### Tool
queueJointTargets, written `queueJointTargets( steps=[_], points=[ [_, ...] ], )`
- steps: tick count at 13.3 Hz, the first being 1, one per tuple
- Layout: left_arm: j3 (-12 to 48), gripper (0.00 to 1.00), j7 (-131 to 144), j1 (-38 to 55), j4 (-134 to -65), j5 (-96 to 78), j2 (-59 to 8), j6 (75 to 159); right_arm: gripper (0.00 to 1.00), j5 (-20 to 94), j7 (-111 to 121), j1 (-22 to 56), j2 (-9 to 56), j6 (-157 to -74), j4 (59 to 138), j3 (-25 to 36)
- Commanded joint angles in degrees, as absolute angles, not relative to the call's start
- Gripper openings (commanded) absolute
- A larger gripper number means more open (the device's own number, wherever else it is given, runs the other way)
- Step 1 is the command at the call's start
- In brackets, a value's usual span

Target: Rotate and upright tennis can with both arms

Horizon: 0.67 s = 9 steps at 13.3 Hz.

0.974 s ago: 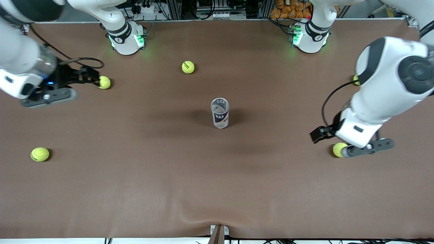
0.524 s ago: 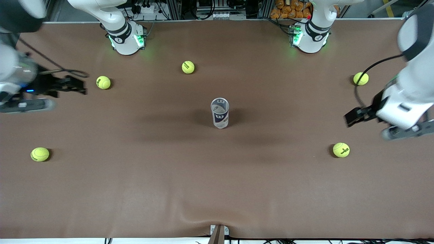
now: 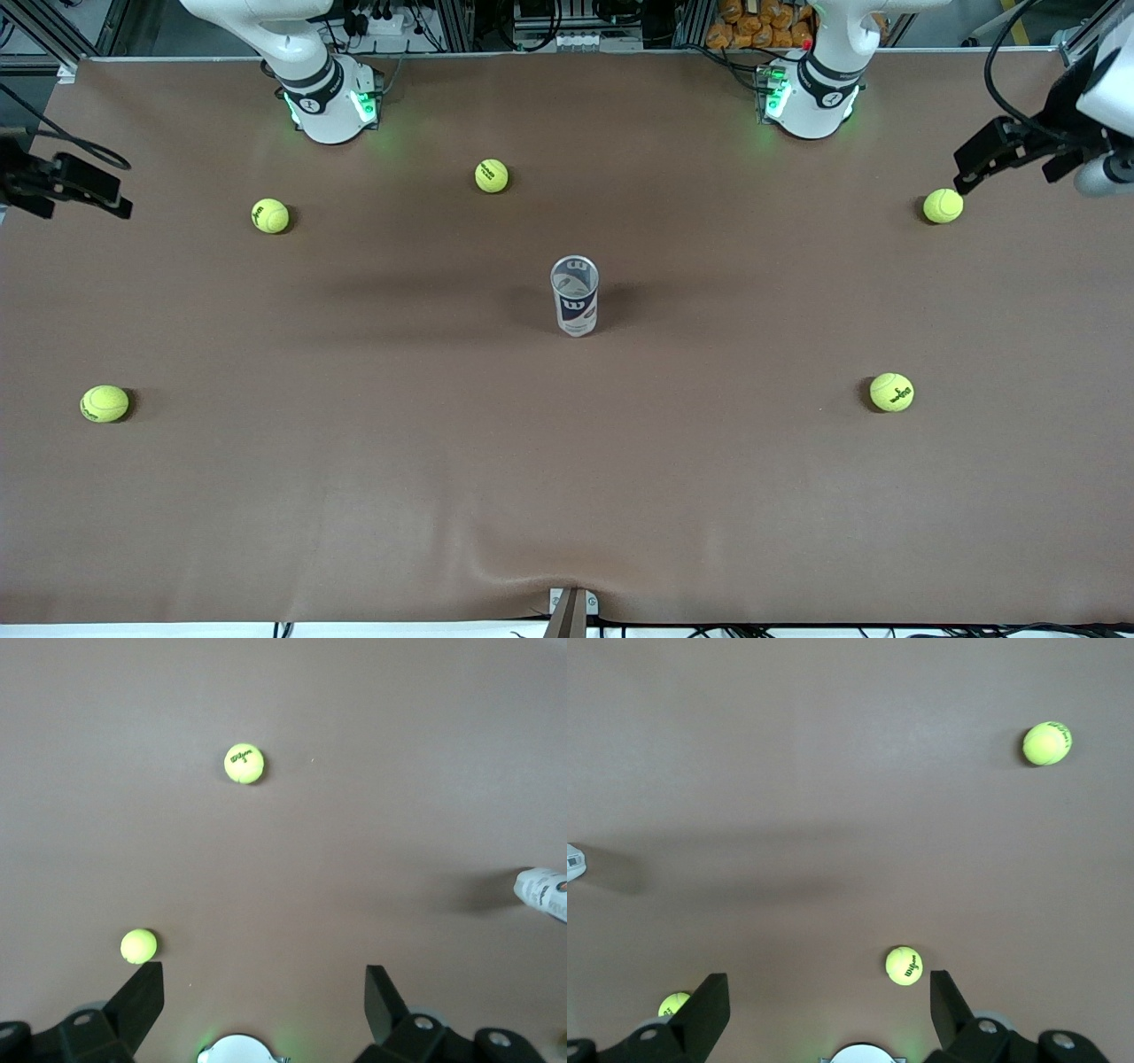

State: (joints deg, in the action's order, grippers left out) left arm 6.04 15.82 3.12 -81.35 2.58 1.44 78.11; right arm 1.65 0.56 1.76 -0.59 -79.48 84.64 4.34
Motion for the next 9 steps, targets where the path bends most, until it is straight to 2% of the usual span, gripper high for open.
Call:
queueJointTargets(
  steps=[1, 4, 9],
  points=[
    [3.17, 1.0, 11.02, 2.99, -84.38, 1.49, 2.56, 82.59, 1.0, 0.09, 3.77, 1.67, -3.43, -80.16, 87.27, 3.96],
    [-1.22, 1.0, 4.67, 2.99, -84.55, 1.49, 0.88, 85.08, 1.0, 0.09, 3.78, 1.67, -3.34, -80.16, 87.28, 3.96],
    [-2.55, 1.0, 1.59, 3.34, -84.73, 1.67, 0.79, 85.87, 1.0, 0.18, 3.25, 1.23, -3.34, -80.07, 87.28, 3.96]
  ],
)
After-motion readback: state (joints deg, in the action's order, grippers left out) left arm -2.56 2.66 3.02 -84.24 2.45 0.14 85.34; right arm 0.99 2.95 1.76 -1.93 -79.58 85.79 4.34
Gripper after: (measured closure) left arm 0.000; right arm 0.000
